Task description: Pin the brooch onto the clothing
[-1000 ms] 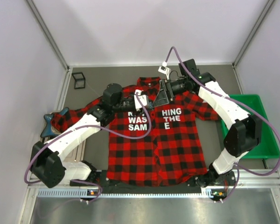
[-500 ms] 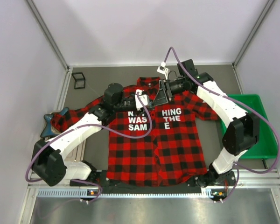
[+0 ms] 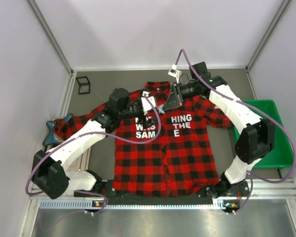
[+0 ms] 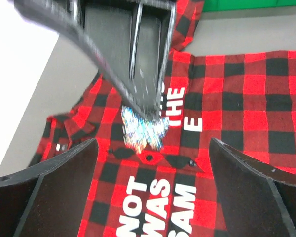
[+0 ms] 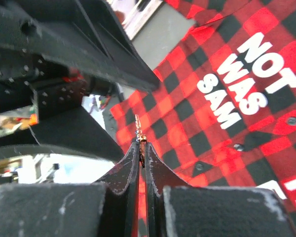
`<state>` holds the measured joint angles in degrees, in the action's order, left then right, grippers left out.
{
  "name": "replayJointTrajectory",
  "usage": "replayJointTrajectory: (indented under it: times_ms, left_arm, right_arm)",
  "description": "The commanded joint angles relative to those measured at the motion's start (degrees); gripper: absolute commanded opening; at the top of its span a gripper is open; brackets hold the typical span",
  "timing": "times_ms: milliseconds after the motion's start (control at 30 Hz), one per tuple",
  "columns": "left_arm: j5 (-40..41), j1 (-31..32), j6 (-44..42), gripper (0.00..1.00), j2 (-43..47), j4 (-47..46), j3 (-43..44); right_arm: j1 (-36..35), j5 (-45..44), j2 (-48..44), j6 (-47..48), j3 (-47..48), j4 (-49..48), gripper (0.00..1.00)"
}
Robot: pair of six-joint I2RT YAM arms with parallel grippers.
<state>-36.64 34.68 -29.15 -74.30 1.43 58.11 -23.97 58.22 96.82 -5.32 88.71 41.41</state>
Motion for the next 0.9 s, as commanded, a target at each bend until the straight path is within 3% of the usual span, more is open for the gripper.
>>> replayJointTrajectory:
  times_ms: [0, 167, 267, 400, 433, 467, 533, 667, 867]
  left_arm:
    - [4.38, -2.06, 6.27, 0.99, 6.36, 6.12, 2.28]
    - [5.62, -5.84, 19.46, 0.99, 7.42, 7.17, 5.24]
    - [2.21, -9.00, 27.63, 0.99, 4.44, 9.46, 10.51]
    - [-9.03, -14.62, 39.31, 0.99, -2.59, 15.25, 19.05]
    - [-15.15, -15.33, 41.26, 0.99, -5.12, 15.01, 20.28]
    - [-19.04, -15.78, 42.93, 0.95, -6.19, 14.13, 21.68]
    - [-24.76, -15.87, 48.64, 0.89, -7.87, 9.40, 21.61]
    - [-28.39, -15.43, 59.19, 0.79, -7.96, -2.29, 17.66]
    - [-38.13, -14.02, 68.42, 0.62, -11.82, -6.70, 14.76]
  right_arm:
    - [2.70, -8.34, -7.24, 9.86, 3.41, -1.51, 0.00]
    - [1.30, -20.05, -18.38, 32.62, -1.68, -4.66, 0.00]
    - [0.42, -23.84, -27.07, 44.58, -9.32, -13.08, 0.00]
    - [-1.96, -25.08, -40.53, 64.61, -29.39, -28.45, 0.00]
    - [-2.22, -24.47, -43.09, 73.18, -33.56, -37.36, 0.00]
    - [-2.49, -23.51, -45.38, 77.09, -41.26, -40.93, 0.00]
    - [-2.49, -19.38, -50.40, 87.00, -47.28, -51.64, 0.00]
    - [-2.49, -11.48, -54.10, 95.05, -54.07, -56.69, 0.00]
    - [-2.58, -0.83, -54.63, 100.33, -60.56, -67.49, 0.00]
